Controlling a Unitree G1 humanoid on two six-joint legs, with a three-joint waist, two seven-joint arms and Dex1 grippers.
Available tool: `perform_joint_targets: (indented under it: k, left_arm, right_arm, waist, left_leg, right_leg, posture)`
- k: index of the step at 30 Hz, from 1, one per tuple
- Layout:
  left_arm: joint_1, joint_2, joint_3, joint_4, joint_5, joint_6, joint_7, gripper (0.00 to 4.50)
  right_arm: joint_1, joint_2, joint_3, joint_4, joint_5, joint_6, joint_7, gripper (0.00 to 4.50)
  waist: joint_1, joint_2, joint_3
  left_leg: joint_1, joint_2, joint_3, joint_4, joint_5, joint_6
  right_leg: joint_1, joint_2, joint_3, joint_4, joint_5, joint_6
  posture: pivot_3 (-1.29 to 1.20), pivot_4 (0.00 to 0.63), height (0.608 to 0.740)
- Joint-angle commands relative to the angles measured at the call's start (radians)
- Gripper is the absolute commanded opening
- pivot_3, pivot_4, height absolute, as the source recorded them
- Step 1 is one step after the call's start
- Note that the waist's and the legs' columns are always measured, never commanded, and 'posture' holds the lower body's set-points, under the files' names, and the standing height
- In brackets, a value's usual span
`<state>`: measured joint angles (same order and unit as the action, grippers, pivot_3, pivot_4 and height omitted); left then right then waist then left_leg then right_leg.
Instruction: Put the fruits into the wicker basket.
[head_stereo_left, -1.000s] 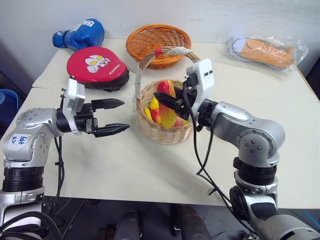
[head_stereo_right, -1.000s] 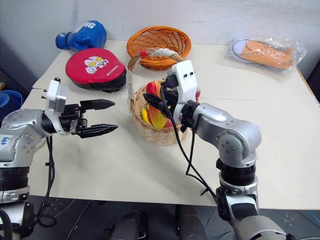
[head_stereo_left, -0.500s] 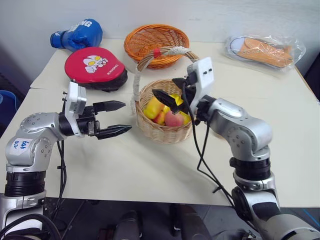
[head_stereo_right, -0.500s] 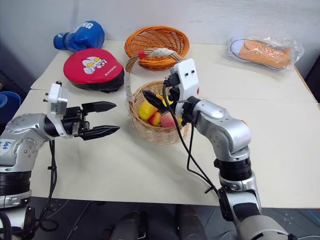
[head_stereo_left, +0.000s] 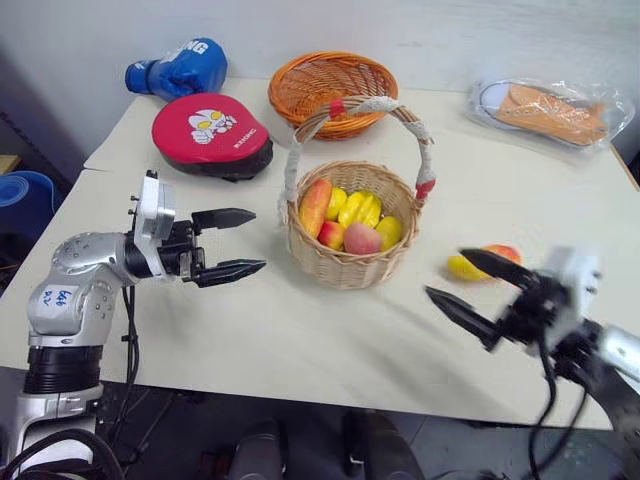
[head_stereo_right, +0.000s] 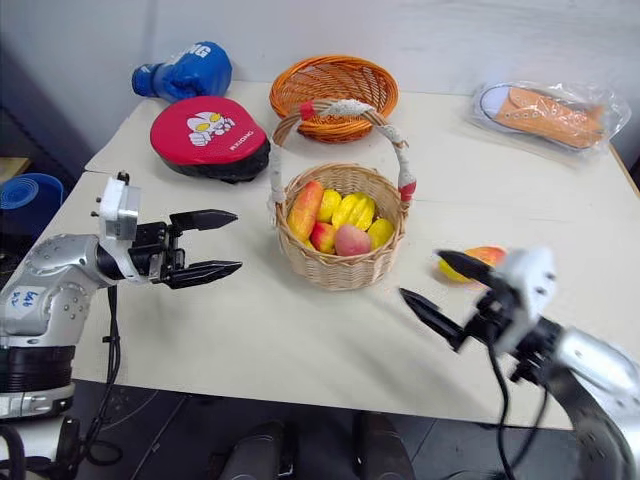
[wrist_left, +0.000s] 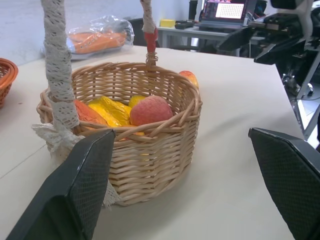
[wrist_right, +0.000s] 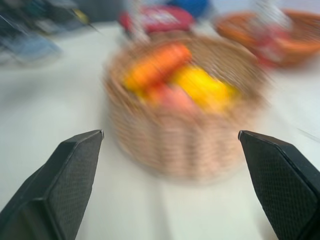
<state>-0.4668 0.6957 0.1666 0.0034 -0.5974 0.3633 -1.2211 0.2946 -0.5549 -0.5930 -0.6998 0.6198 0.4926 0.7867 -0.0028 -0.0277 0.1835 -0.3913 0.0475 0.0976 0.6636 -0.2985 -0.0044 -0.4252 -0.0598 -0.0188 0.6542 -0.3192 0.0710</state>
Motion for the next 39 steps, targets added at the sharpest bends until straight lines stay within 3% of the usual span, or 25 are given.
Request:
perform_joint_targets:
  k: [1,4,7,13,18,22,26,31,38,39]
  left_arm:
    - [-0.014,0.017,-0.022,-0.010,-0.012,0.017,-0.044,4.50]
    - [-0.019,0.004,-0.039,-0.013,-0.020,0.035,-0.048,4.50]
    - [-0.009,0.005,-0.055,-0.028,-0.012,0.036,-0.059,4.50]
    - [-0.006,0.001,-0.059,-0.055,-0.022,0.057,-0.046,4.50]
    - [-0.007,-0.002,-0.057,-0.068,-0.016,0.055,-0.038,4.50]
    - [0.000,0.000,-0.055,-0.092,-0.021,0.065,-0.030,4.50]
    - [0.015,0.003,-0.048,-0.118,-0.026,0.073,-0.017,4.50]
    - [0.033,0.009,-0.040,-0.147,-0.032,0.084,-0.005,4.50]
    - [0.036,0.004,-0.034,-0.164,-0.035,0.088,0.013,4.50]
    - [0.038,0.004,-0.034,-0.168,-0.035,0.089,0.015,4.50]
  right_arm:
    - [0.101,0.072,-0.165,0.113,-0.059,-0.254,0.052,4.46]
    - [0.223,0.111,-0.219,0.287,-0.171,-0.477,0.102,4.46]
    - [0.276,0.114,-0.222,0.377,-0.218,-0.614,0.127,4.46]
    - [0.207,-0.044,-0.130,0.494,-0.283,-0.744,0.212,4.46]
    - [-0.039,-0.283,0.047,0.638,-0.363,-0.659,0.250,4.46]
    - [-0.327,-0.381,0.238,0.817,-0.448,-0.688,0.280,4.46]
    - [-0.649,-0.383,0.450,1.059,-0.588,-0.780,0.308,4.46]
    - [-0.897,-0.348,0.631,1.312,-0.720,-0.836,0.315,4.46]
    - [-1.077,-0.299,0.749,1.529,-0.763,-0.798,0.427,4.46]
    - [-1.090,-0.288,0.748,1.539,-0.753,-0.780,0.441,4.29]
  waist:
    - [-0.005,0.000,0.000]
    - [-0.014,0.000,0.000]
    - [-0.017,0.000,0.000]
    - [-0.047,0.001,0.000]
    - [-0.050,0.001,0.001]
    - [-0.048,0.001,0.001]
    - [-0.049,0.002,0.002]
    - [-0.044,0.003,0.003]
    - [-0.048,0.003,0.003]
    - [-0.049,0.003,0.003]
  left_leg:
    - [0.006,0.001,0.001,-0.001,-0.001,0.000]
    - [0.022,0.002,0.002,-0.006,-0.005,0.000]
    - [0.025,0.002,0.002,-0.012,-0.004,-0.001]
    - [0.027,0.002,0.005,-0.013,-0.003,-0.003]
    - [0.035,0.002,0.007,-0.015,-0.003,-0.003]
    - [0.036,0.002,0.005,-0.015,-0.003,-0.004]
    - [0.035,0.002,0.006,-0.014,-0.001,-0.007]
    - [0.034,0.003,0.007,-0.014,0.000,-0.008]
    - [0.033,0.003,0.008,-0.012,-0.001,-0.007]
    - [0.033,0.003,0.008,-0.012,-0.001,-0.007]
  right_leg:
    - [0.006,0.000,0.000,-0.001,0.000,0.000]
    - [0.019,-0.002,0.002,-0.005,-0.001,0.000]
    - [0.022,-0.002,0.002,-0.009,-0.001,-0.001]
    - [0.022,-0.002,0.006,-0.006,-0.002,-0.001]
    - [0.028,-0.002,0.007,-0.007,-0.002,-0.001]
    - [0.028,-0.001,0.006,-0.008,-0.002,-0.001]
    - [0.028,-0.002,0.006,-0.008,-0.002,-0.001]
    - [0.028,-0.002,0.006,-0.009,-0.003,0.000]
    - [0.028,-0.003,0.007,-0.009,-0.003,0.000]
    - [0.028,-0.003,0.007,-0.009,-0.003,0.000]
  posture:
    - [0.00,0.150,0.740]
    - [0.00,0.150,0.740]
    - [0.00,0.150,0.740]
    - [0.00,0.150,0.740]
    - [0.00,0.150,0.740]
    - [0.00,0.150,0.740]
    - [0.00,0.150,0.740]
    - [0.00,0.150,0.740]
    - [0.00,0.150,0.740]
    - [0.00,0.150,0.740]
